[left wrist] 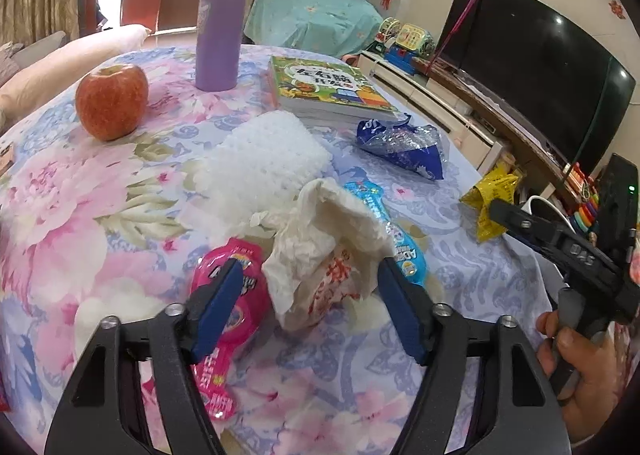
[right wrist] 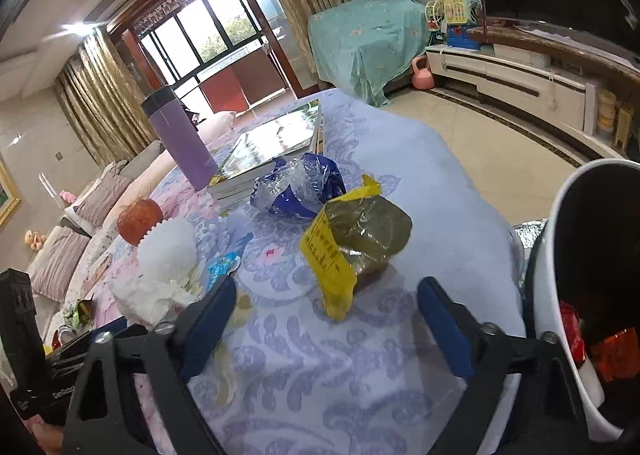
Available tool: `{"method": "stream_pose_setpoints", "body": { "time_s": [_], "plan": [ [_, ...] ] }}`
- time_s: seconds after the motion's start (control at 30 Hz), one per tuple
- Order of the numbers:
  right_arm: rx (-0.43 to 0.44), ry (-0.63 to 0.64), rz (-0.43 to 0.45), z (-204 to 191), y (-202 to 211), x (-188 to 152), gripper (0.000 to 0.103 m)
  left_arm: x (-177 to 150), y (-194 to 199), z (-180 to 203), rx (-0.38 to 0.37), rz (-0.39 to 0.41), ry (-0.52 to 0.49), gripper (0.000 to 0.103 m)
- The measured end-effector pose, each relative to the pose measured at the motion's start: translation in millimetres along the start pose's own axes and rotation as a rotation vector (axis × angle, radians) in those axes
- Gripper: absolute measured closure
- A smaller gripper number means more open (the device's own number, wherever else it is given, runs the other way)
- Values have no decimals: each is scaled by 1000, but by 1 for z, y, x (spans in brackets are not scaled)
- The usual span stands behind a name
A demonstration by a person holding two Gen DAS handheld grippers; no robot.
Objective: Collect trash
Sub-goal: 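Grasp the crumpled white tissue with the left tool while the right tool grasps the yellow snack bag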
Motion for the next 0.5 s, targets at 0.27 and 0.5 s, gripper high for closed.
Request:
{"method": "stream_pose_setpoints", "body": {
  "time_s": [0.27, 0.5],
  "plan": [
    [10, 21, -4, -1, 1, -4, 91, -3, 7, 10, -8, 19, -46, 80],
    [50, 44, 21, -11, 29, -13, 93, -8, 33, 21, -53, 50, -46, 81]
  ]
}}
Point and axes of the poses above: each gripper's, at about its wrist camera, not at the fingertips, and y roughly against the way its jaws point, z to its right, x to its top, the point moved 1 cm from there along -y, roughly the way its jaws point, and after that the axes turned 9 degrees about x, right-handed, at the moved point
